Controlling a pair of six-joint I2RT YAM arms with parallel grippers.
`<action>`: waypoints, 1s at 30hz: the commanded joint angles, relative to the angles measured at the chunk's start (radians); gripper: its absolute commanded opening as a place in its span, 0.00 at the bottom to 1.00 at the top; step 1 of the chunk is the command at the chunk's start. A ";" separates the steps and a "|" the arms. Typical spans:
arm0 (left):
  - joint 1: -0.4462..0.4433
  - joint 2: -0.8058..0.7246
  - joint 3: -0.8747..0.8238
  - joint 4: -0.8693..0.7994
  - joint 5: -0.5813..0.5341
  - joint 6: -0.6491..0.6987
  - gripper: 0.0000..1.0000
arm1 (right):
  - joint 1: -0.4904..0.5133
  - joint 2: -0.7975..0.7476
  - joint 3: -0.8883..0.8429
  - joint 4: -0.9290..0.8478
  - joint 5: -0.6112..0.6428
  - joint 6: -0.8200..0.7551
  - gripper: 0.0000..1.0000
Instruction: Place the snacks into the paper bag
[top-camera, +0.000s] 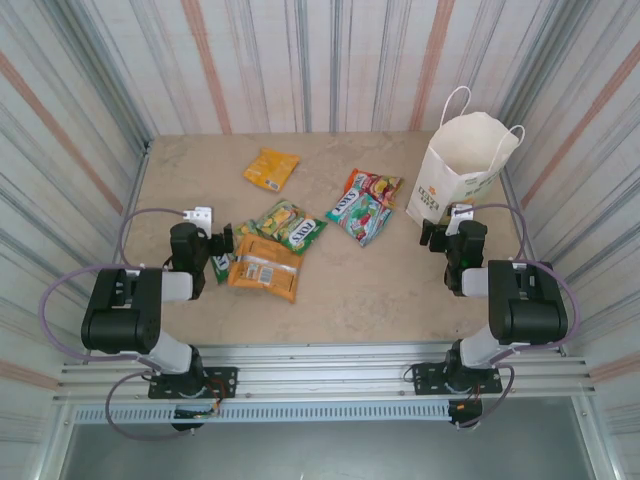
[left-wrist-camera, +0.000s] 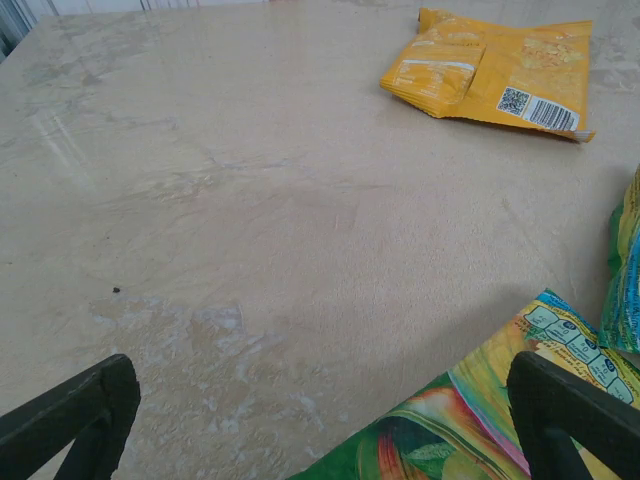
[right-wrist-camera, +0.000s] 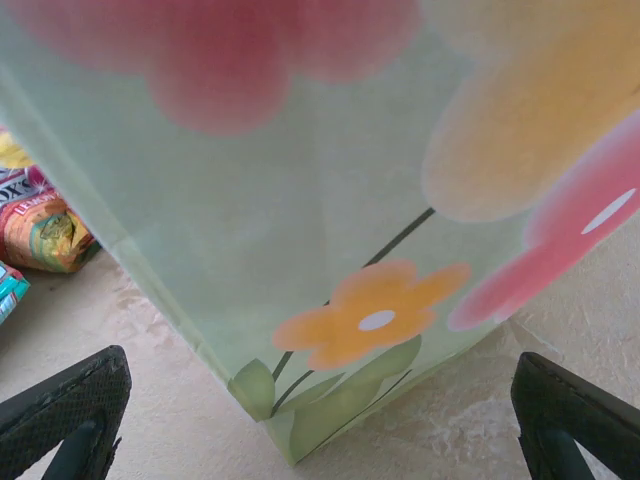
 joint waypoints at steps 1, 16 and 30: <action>-0.003 -0.012 0.011 0.005 0.008 0.002 0.99 | 0.002 0.003 0.019 -0.005 0.019 0.017 0.99; -0.003 -0.010 0.013 0.005 0.009 0.000 0.99 | 0.002 0.004 0.020 -0.006 0.019 0.017 0.99; 0.004 -0.015 0.007 0.011 0.033 0.003 0.99 | -0.003 -0.007 0.026 -0.023 0.004 0.017 0.99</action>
